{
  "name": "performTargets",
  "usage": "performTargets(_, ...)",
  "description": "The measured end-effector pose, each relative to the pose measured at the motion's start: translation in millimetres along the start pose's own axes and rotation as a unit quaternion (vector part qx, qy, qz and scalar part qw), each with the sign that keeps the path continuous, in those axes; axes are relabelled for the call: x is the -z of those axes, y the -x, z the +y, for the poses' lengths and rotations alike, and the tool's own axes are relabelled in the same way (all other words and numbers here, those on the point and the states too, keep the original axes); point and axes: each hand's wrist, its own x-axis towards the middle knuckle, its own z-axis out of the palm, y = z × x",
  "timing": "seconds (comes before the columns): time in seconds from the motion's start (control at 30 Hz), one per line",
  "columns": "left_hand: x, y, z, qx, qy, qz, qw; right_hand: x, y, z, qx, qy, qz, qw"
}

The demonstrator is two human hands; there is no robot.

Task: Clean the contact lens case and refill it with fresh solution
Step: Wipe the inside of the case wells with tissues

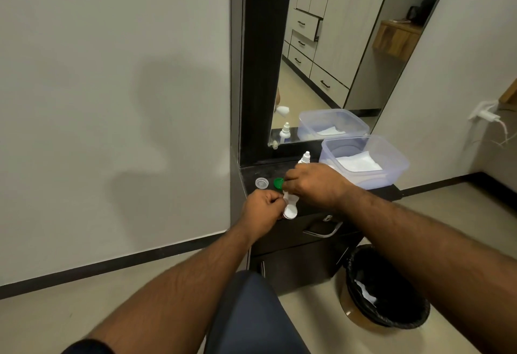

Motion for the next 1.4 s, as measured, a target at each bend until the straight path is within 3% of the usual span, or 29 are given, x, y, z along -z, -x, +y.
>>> performTargets(0.1,-3,-1,-3,-0.005,-0.006,0.016,1.000,-21,8,-13,-0.151,-0.116,0.066,0.980)
performTargets(0.17,-5,-2,-3,-0.009,-0.017,0.023,1.000,-35,11,-29,-0.279,-0.222,0.118,0.927)
performTargets(0.23,-6,-1,-2,-0.017,-0.023,0.032,0.999,-43,10,-47,-0.412,-0.335,0.183,0.827)
performTargets(0.3,-7,2,-1,-0.022,-0.029,0.040,0.999,-45,7,-58,-0.525,-0.454,0.224,0.684)
performTargets(0.37,-8,4,0,-0.023,-0.037,0.053,0.998,-45,4,-59,-0.576,-0.565,0.222,0.547)
performTargets(0.43,-7,4,0,-0.026,-0.028,0.062,0.997,-43,4,-56,-0.582,-0.646,0.180,0.460)
performTargets(0.47,-7,4,-1,-0.028,-0.022,0.063,0.997,-42,7,-55,-0.577,-0.668,0.156,0.444)
performTargets(0.57,-6,3,-1,-0.026,-0.021,0.055,0.998,-35,19,-45,-0.559,-0.664,0.149,0.474)
performTargets(0.63,-6,3,-1,-0.029,-0.025,0.056,0.998,-25,29,-36,-0.534,-0.601,0.186,0.565)
performTargets(0.77,-6,3,-2,-0.032,-0.022,0.056,0.998,-22,32,-36,-0.380,-0.433,0.174,0.798)
performTargets(0.83,-5,5,-2,-0.038,-0.014,0.047,0.998,-28,27,-43,-0.334,-0.390,0.153,0.844)
performTargets(0.93,-5,7,-3,-0.042,-0.006,0.042,0.998,-33,21,-49,-0.342,-0.361,0.158,0.853)
performTargets(1.17,-7,10,-5,-0.065,-0.046,0.063,0.995,-34,12,-61,-0.436,-0.366,0.191,0.799)
performTargets(1.4,-12,13,-10,-0.102,-0.089,0.085,0.987,-24,-1,-68,-0.527,-0.504,0.193,0.657)
